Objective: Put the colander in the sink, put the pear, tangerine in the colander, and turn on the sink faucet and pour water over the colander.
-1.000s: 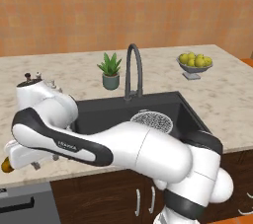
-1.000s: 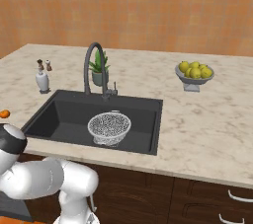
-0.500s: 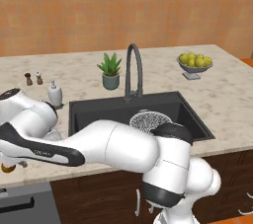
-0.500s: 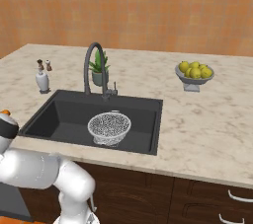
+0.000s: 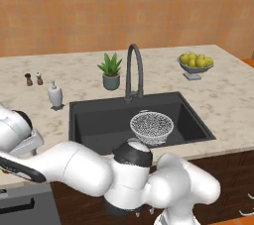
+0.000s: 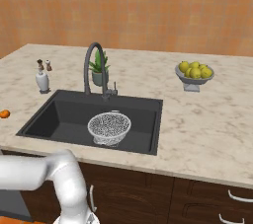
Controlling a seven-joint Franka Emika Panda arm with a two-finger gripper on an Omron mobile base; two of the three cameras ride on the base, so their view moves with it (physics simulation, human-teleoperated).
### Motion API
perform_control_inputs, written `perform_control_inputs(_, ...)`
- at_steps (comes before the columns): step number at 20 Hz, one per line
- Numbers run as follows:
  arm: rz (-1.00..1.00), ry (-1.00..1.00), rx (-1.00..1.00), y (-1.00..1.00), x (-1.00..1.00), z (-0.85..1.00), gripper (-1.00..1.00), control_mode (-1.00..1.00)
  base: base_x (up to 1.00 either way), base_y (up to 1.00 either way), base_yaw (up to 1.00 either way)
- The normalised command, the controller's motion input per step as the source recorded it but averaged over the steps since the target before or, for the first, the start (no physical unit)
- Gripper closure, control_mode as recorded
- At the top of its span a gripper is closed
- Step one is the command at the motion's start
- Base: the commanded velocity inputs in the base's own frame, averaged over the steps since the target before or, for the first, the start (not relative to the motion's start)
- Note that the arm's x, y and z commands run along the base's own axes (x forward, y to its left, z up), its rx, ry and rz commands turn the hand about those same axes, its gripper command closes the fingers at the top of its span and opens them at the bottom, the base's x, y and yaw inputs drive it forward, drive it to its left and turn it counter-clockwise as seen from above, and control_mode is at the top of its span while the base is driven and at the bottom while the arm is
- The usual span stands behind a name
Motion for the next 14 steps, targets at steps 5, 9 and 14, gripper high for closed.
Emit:
perform_control_inputs(5, 0.0, -0.08, 0.01, 0.54, 0.36, -0.58, -1.0, -1.0, 0.0, 0.0, 0.0)
perform_control_inputs(9, 0.0, -0.17, 0.07, 0.5, 0.31, -0.4, -1.0, -1.0, 0.0, 0.0, 0.0)
perform_control_inputs(14, 0.0, -0.15, 0.14, 0.21, 0.23, -0.54, -1.0, -1.0, 0.0, 0.0, 0.0)
